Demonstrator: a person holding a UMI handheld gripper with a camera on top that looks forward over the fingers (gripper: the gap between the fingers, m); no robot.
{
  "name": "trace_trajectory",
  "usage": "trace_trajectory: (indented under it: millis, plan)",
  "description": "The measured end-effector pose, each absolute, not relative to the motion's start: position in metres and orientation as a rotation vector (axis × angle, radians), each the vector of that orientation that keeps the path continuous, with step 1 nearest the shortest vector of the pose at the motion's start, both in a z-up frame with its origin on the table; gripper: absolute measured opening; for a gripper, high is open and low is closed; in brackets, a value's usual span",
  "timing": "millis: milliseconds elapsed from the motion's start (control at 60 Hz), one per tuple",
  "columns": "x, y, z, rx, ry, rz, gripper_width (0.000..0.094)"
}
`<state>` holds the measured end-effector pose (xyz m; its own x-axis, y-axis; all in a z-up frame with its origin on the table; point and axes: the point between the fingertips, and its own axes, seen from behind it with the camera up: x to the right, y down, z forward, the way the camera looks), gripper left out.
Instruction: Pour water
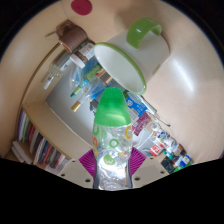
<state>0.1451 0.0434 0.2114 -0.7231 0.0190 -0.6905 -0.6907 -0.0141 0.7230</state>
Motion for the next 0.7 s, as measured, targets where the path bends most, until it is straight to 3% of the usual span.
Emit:
trace_trajectory:
  millis: [167, 283, 400, 483, 567, 700]
  plan:
    - [0.125, 0.038, 0.239, -1.098, 1.456, 1.584, 0.0381]
    - [0.147, 0.03, 0.308, -1.38, 0.995, 1.183, 0.0384]
    - [0.217, 0.022, 0.388, -1.447, 0.569, 0.608, 0.0388]
    - [0.289, 0.011, 0.413, -1.432, 0.407, 0.181, 0.0387]
    - [0.358, 0.002, 0.39, -1.43, 0.401, -0.062, 0.0384]
    - [0.445, -0.016, 0.271, -1.552, 0.498, -0.275, 0.0384]
